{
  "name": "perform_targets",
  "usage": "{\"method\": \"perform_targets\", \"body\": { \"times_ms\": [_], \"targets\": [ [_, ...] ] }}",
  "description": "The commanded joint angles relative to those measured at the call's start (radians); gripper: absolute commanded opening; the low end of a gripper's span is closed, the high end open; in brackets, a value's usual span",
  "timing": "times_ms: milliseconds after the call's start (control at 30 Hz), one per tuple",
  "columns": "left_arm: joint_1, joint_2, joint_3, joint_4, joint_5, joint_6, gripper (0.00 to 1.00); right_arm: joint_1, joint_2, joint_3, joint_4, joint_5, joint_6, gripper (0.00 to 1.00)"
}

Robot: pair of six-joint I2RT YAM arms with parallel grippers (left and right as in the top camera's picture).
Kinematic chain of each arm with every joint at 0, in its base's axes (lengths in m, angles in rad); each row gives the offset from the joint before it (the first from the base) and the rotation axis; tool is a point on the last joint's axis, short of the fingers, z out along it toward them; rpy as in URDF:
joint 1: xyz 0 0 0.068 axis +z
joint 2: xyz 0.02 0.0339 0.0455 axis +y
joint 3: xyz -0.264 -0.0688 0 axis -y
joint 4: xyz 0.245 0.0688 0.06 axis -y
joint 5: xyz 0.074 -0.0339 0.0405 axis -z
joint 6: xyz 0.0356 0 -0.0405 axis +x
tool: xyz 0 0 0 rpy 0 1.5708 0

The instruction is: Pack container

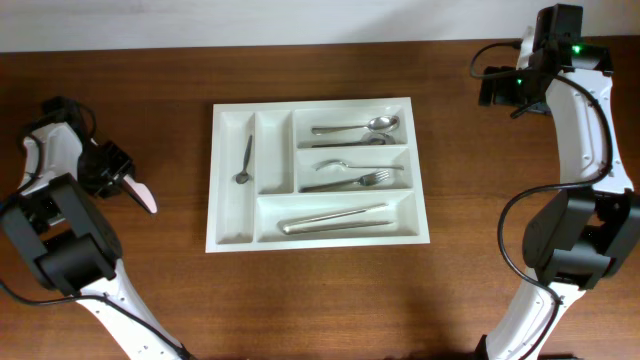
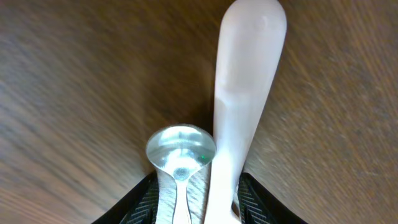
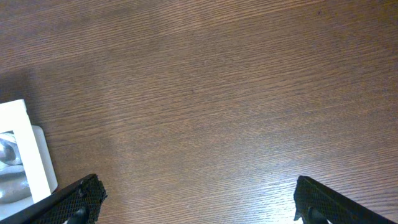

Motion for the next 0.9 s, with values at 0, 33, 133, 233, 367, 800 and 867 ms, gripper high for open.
{"method": "perform_targets", "body": {
  "times_ms": [0,33,133,233,367,800,867],
  "targets": [
    [0.027,0.05,-0.038,0.003,-0.03,0.047,0.44,-0.002,-0.017,-0.002,0.0,0.002,0.008,0.99],
    [0.027,0.05,-0.033,0.007,-0.016,0.069,0.44,-0.002,-0.017,-0.002,0.0,0.002,0.008,0.99],
    [0.024,0.05,0.005,0.005,0.008,0.109,0.44,-0.002,-0.017,-0.002,0.0,0.002,0.008,0.99],
    [0.016,0.043,0.051,-0.005,0.021,0.122,0.44,-0.002,-0.017,-0.002,0.0,0.002,0.008,0.99],
    [0.005,0.024,0.092,-0.013,0.021,0.122,0.44,-0.002,-0.017,-0.002,0.0,0.001,0.008,0.99],
    [-0.01,0.008,0.097,-0.015,0.016,0.145,0.59,-0.002,-0.017,-0.002,0.0,0.002,0.008,0.99],
    [-0.009,0.008,0.097,-0.016,0.015,0.145,0.59,-0.002,-0.017,-0.002,0.0,0.002,0.008,0.99]
  ]
}}
